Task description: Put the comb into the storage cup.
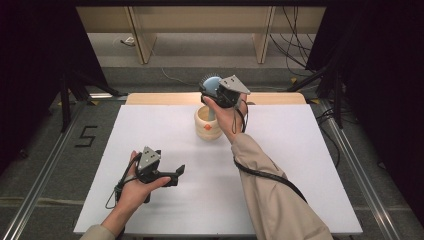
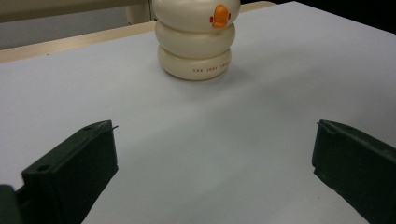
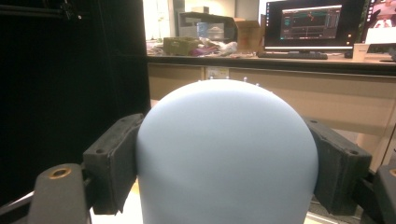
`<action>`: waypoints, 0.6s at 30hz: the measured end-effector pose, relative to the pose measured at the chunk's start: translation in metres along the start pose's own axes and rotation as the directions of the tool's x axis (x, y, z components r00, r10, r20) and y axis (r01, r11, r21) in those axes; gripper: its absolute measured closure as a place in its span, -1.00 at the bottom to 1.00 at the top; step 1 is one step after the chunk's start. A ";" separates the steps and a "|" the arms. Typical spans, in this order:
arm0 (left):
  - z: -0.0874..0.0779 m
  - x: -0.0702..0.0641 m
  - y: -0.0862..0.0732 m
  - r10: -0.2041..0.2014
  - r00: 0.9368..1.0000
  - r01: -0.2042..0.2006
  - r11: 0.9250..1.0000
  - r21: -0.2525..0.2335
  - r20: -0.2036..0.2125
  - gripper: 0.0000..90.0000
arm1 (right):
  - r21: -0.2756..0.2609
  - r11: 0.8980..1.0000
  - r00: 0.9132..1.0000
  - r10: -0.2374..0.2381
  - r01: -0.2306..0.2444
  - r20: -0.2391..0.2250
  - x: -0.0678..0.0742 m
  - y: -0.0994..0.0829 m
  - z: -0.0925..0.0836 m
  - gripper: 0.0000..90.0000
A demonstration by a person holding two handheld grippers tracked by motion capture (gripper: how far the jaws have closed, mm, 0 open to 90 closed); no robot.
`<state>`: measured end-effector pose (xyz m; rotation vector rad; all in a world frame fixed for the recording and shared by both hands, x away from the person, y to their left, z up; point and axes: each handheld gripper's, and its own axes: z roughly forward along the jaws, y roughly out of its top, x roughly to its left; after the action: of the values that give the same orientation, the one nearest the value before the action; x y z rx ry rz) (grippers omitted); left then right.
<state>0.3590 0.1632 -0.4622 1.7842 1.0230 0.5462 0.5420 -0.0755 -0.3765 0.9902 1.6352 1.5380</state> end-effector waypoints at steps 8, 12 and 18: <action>0.001 -0.001 -0.001 -0.001 1.000 0.001 1.000 0.005 0.002 -1.00 | 0.005 1.000 1.000 -0.004 0.004 0.004 -0.002 -0.005 0.001 -0.52; 0.001 -0.001 -0.001 -0.002 1.000 0.002 1.000 0.005 0.003 -1.00 | 0.010 1.000 1.000 -0.003 0.003 0.009 -0.003 -0.009 0.001 -0.52; 0.002 -0.001 -0.002 0.000 1.000 -0.001 1.000 0.007 0.006 -1.00 | 0.012 1.000 1.000 -0.007 0.007 0.011 -0.005 -0.011 0.001 -0.52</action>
<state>0.3588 0.1616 -0.4643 1.7916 1.0217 0.5378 0.5445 -0.0793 -0.3875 0.9967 1.6406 1.5169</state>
